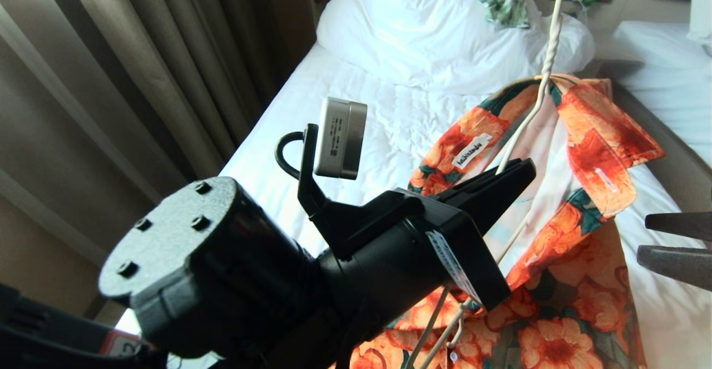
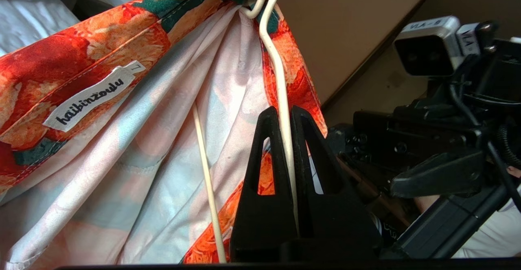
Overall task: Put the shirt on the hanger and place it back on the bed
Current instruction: Hook one side of the shirt onto the hanger
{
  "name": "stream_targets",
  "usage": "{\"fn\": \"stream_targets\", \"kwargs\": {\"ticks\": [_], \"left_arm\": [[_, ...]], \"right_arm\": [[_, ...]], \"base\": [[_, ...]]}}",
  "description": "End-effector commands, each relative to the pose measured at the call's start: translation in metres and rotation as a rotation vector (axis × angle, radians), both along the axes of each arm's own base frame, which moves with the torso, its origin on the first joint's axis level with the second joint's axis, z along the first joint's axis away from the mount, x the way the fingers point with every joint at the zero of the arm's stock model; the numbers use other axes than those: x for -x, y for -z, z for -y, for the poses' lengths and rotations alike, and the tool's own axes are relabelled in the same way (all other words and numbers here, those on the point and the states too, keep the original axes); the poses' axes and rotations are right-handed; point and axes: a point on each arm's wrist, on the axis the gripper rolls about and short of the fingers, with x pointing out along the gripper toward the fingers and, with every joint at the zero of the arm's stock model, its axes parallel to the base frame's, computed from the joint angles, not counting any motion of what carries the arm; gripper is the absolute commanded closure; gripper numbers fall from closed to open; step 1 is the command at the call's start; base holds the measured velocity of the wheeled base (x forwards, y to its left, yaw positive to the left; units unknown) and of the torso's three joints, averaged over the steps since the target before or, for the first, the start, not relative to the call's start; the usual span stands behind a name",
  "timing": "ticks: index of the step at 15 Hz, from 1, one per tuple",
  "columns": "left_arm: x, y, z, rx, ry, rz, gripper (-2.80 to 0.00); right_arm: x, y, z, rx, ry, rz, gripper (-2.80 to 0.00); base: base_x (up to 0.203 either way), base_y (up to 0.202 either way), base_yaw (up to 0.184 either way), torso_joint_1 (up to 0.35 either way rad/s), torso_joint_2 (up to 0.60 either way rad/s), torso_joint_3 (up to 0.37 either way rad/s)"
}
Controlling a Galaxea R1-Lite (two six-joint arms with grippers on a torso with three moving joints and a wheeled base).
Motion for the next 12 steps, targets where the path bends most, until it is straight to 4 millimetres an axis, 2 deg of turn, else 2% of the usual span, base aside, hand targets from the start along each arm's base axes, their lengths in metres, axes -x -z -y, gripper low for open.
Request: {"fn": "stream_targets", "kwargs": {"ticks": [1, 3, 4, 8, 12], "left_arm": [[0.004, -0.008, -0.008, 0.026, 0.001, 0.011, 0.0], [0.005, -0.009, -0.01, 0.027, 0.001, 0.014, 0.0], [0.006, -0.009, -0.011, 0.026, 0.001, 0.013, 0.0], [0.008, -0.005, -0.014, -0.006, 0.023, 0.01, 0.0], [0.017, 0.006, -0.015, -0.063, 0.105, 0.007, 0.0]], "right_arm": [[0.003, 0.001, 0.003, 0.012, 0.01, -0.053, -2.8], [0.008, 0.003, 0.01, 0.059, 0.024, -0.097, -2.8], [0.012, 0.005, 0.016, 0.086, 0.032, -0.121, 0.0], [0.015, 0.004, 0.033, 0.16, 0.141, -0.156, 0.0], [0.008, -0.027, 0.034, 0.139, 0.192, -0.06, 0.0]], "base": [[0.0, 0.0, 0.0, 0.0, 0.0, 0.0], [0.0, 0.0, 0.0, 0.0, 0.0, 0.0], [0.0, 0.0, 0.0, 0.0, 0.0, 0.0], [0.0, 0.0, 0.0, 0.0, 0.0, 0.0], [0.0, 0.0, 0.0, 0.0, 0.0, 0.0]]}}
